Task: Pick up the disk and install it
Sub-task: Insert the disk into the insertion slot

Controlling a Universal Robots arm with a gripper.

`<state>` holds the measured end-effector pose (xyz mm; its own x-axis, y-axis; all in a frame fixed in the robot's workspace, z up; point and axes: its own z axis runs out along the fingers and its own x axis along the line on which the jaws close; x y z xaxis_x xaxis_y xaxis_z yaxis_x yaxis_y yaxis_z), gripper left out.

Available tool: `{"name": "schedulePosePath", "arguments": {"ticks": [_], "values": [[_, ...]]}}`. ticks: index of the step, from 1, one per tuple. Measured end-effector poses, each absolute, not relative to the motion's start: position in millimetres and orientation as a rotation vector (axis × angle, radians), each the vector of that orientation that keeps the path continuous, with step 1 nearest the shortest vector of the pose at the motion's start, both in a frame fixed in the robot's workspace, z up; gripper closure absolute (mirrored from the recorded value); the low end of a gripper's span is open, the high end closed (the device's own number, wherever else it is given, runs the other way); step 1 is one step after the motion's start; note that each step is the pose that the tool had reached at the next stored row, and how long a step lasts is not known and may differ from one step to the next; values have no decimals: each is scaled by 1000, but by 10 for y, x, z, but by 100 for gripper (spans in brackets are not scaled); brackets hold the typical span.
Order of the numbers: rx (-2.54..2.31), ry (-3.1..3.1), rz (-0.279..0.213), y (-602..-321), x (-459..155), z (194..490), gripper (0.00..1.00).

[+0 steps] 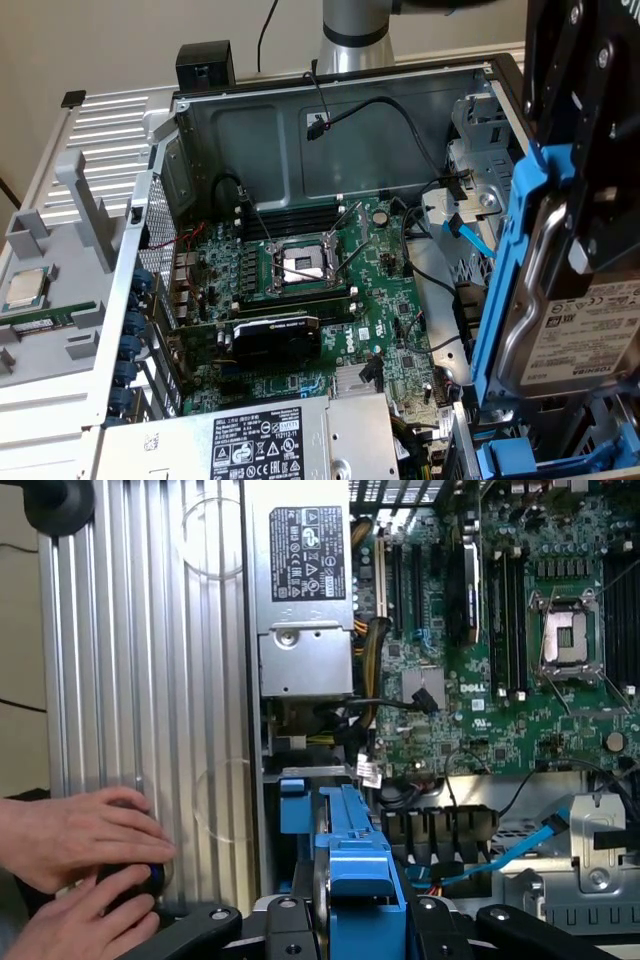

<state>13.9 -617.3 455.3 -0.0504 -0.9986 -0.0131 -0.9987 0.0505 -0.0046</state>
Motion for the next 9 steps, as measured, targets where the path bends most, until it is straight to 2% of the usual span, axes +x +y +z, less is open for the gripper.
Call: {"name": "schedulePosePath", "arguments": {"ticks": [9], "values": [[-2165,2255,14,-6154,141,4524,63]]}}
